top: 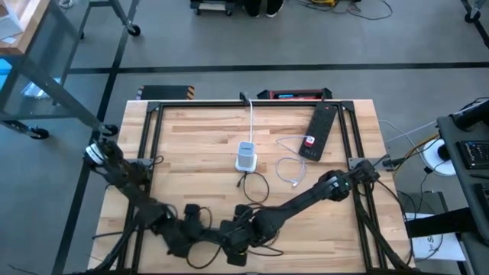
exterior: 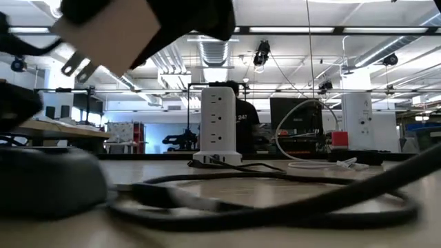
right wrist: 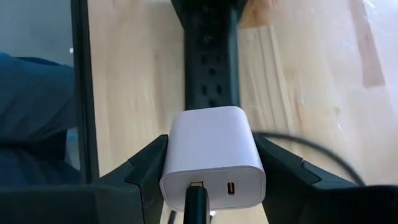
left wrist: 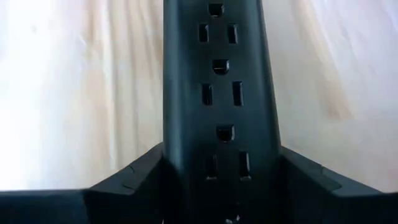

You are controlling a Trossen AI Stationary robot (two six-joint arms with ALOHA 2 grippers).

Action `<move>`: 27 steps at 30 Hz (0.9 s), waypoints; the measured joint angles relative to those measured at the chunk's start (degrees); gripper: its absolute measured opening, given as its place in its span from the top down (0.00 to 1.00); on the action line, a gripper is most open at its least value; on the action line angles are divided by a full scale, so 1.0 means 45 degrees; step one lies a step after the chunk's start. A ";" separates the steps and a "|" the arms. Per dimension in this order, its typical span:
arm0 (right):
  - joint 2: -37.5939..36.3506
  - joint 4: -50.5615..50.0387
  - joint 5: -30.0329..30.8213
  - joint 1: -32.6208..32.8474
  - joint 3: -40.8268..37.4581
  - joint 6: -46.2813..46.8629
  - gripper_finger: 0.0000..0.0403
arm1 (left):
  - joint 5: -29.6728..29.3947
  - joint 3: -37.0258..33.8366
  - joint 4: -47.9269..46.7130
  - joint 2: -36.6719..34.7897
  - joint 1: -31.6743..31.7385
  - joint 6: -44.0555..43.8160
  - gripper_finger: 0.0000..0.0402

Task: Insert USB
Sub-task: Insert the pink charger adapter into the bottom black outlet extension

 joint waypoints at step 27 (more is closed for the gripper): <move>-0.0169 -0.4065 -0.2363 -0.1634 -0.0092 0.0562 0.55 | -0.0457 -0.0271 0.4099 0.0448 0.2757 0.3817 0.47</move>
